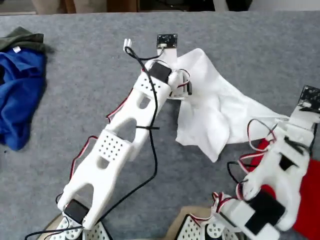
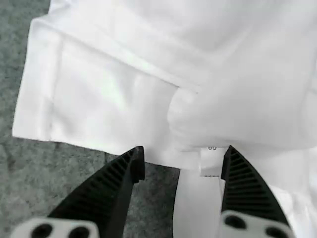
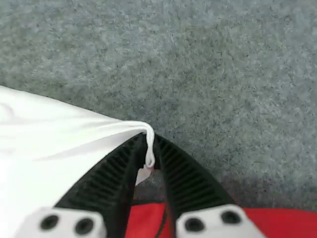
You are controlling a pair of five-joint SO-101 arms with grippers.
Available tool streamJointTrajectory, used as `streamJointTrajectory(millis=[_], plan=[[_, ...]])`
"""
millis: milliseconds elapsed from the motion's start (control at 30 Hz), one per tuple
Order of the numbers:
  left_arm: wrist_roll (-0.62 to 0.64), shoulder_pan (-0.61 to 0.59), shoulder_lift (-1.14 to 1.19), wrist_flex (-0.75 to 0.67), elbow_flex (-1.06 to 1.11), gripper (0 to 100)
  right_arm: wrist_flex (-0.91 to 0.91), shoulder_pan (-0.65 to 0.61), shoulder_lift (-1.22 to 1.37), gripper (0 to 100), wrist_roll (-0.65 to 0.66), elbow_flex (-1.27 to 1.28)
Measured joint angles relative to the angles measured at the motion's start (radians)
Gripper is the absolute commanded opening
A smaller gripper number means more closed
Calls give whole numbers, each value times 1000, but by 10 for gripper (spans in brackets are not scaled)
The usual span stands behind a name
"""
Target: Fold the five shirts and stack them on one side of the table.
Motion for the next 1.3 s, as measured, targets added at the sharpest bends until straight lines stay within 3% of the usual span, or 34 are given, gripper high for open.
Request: streamJointTrajectory(millis=[100, 300, 833, 1200, 1300], plan=[[-21, 6, 92, 8, -130, 199, 44, 0, 52, 5, -34, -68], [-23, 46, 109, -81, -173, 19, 91, 0, 80, 5, -66, -124], [46, 28, 44, -391, -173, 18, 92, 0, 80, 5, -66, -124], [54, -80, -210, -370, -173, 18, 109, 2, 80, 5, -63, -124], [54, -117, -293, -336, -173, 18, 170, -26, 49, 5, 25, -126]])
